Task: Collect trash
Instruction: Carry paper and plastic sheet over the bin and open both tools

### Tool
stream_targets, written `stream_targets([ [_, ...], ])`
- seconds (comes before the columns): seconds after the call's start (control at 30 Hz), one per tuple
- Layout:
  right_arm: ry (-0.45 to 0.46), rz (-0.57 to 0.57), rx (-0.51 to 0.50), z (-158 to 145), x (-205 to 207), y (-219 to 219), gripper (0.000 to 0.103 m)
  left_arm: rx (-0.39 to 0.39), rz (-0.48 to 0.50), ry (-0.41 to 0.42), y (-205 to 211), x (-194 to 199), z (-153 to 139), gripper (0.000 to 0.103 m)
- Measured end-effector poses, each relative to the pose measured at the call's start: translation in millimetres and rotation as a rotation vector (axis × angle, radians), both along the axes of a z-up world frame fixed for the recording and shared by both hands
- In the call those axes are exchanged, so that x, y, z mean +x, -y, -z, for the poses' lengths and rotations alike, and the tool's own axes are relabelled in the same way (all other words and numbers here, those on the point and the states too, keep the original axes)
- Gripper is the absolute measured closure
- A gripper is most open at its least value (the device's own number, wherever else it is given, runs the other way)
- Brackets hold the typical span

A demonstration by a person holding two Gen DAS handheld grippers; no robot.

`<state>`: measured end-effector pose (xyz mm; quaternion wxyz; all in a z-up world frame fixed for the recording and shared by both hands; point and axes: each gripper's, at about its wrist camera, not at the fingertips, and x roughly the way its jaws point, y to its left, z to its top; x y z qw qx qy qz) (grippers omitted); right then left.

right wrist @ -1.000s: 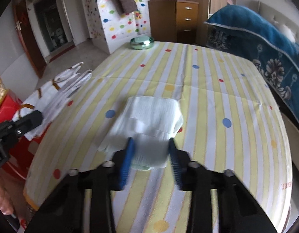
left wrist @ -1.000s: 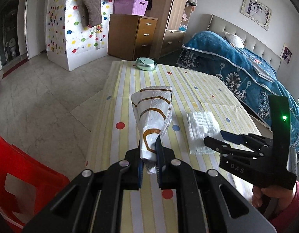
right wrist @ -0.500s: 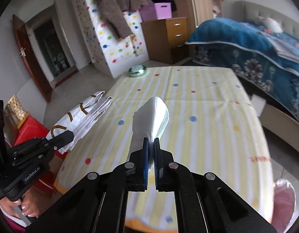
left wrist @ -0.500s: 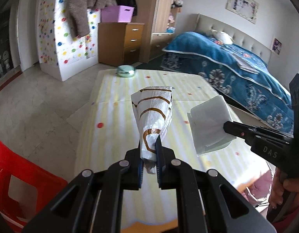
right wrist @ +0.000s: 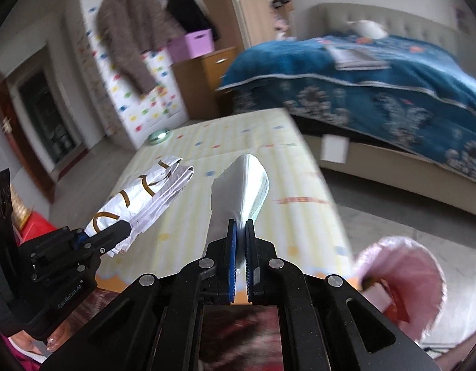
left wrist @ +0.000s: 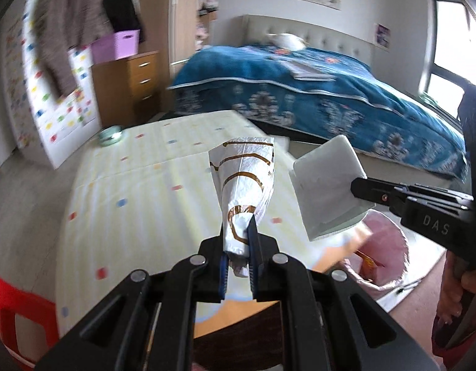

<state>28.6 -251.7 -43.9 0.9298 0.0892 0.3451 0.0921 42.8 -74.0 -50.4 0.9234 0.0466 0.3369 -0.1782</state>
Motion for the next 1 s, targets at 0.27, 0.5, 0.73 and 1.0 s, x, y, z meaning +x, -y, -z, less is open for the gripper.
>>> stream_targets([
  [0.27,-0.014,0.265,-0.012,8.4,-43.4,94.2,0.098,0.023,0.205,0.024,101.9,-1.6,1.7,0.094],
  [0.5,-0.045,0.401,-0.003,17.7,-66.7,161.6,0.098,0.031,0.365,0.008,186.9,-3.3,14.5,0.094],
  [0.73,-0.091,0.459,-0.039,36.8,-65.9,211.5,0.098,0.029,0.462,-0.044,244.8,2.3,33.4,0.094],
  [1.0,-0.159,0.478,-0.029,56.7,-51.1,236.1,0.089,0.036,0.493,-0.13,269.9,18.7,54.8,0.08],
])
